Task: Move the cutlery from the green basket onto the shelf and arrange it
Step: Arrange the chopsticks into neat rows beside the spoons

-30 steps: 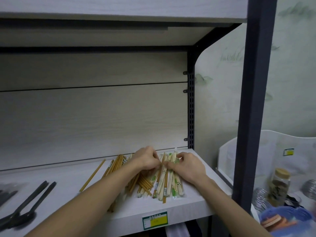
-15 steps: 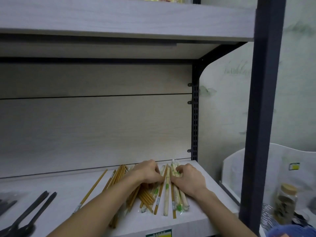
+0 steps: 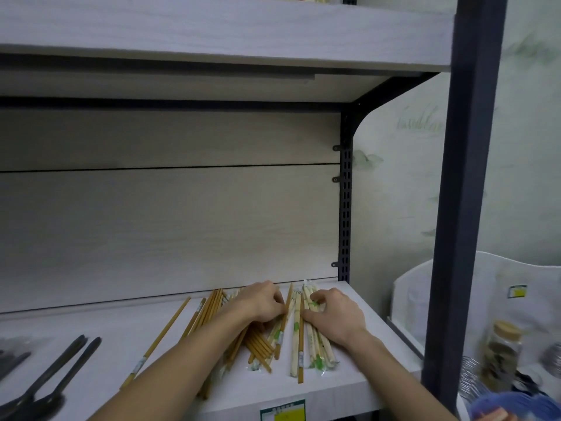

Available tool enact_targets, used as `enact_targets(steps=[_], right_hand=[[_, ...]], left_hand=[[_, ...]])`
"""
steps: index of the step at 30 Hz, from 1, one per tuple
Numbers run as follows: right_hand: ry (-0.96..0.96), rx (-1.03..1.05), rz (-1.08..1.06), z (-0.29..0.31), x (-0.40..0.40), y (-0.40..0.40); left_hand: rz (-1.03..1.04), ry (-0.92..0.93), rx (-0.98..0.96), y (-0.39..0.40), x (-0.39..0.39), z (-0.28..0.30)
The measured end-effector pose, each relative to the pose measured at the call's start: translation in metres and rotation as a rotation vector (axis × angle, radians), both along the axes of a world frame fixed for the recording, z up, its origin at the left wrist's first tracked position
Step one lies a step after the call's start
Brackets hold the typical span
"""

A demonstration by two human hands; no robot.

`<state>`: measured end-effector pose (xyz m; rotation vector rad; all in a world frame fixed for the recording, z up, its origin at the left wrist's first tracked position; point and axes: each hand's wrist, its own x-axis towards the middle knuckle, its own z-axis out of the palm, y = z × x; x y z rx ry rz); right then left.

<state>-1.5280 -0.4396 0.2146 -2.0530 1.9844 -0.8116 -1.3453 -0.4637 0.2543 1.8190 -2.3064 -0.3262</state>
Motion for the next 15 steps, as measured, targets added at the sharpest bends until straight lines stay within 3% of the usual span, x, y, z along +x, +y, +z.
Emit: enact_targets(steps=[15], right_hand=[[-0.005,0.003,0.0,-0.0004,0.0,0.0022]], left_hand=[[-0.05,-0.129,0.056,0.0051,-0.0019,0.0]])
